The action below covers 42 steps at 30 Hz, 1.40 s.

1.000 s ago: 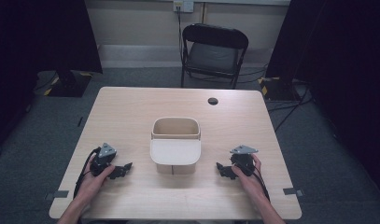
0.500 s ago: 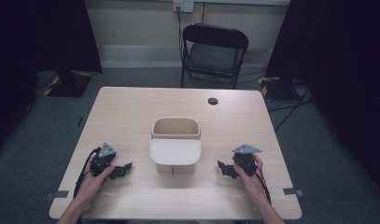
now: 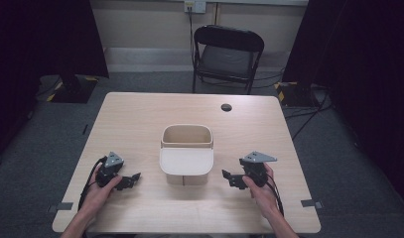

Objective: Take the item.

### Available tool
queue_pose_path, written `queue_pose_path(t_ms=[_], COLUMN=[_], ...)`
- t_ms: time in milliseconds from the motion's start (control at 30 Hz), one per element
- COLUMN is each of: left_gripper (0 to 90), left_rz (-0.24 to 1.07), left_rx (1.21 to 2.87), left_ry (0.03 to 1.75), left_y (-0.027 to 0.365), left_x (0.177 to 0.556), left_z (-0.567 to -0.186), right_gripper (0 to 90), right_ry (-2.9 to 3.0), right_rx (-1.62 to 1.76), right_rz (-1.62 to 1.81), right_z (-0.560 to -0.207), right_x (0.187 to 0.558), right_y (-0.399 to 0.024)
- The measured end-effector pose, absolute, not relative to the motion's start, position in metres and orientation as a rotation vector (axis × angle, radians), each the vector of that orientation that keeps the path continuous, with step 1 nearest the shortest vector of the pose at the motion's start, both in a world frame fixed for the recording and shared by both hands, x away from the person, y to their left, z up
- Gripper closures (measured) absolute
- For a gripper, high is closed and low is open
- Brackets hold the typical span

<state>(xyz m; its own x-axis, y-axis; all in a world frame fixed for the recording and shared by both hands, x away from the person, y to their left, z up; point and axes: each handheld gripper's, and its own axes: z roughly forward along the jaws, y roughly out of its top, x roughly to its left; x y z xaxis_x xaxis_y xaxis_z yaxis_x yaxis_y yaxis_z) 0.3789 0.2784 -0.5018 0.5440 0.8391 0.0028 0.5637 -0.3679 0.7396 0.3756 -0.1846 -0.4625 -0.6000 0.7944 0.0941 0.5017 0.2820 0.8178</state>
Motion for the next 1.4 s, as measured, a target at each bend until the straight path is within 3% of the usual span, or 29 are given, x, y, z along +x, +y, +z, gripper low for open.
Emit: queue_pose_path(t_ms=[600,1400], left_gripper=[14.6,14.6], left_rz=[0.503,0.503], left_rx=[2.077,2.077], left_ry=[1.129,1.128], left_y=[0.278,0.278], left_x=[0.379,0.379], left_z=[-0.502,-0.502], right_gripper=[15.6,18.9], right_ry=[2.311,2.322], right_rx=[1.011,0.985], right_rz=[1.372,1.378], right_z=[-0.446,-0.447], right_x=[0.357,0.360], right_y=[-0.154,-0.137])
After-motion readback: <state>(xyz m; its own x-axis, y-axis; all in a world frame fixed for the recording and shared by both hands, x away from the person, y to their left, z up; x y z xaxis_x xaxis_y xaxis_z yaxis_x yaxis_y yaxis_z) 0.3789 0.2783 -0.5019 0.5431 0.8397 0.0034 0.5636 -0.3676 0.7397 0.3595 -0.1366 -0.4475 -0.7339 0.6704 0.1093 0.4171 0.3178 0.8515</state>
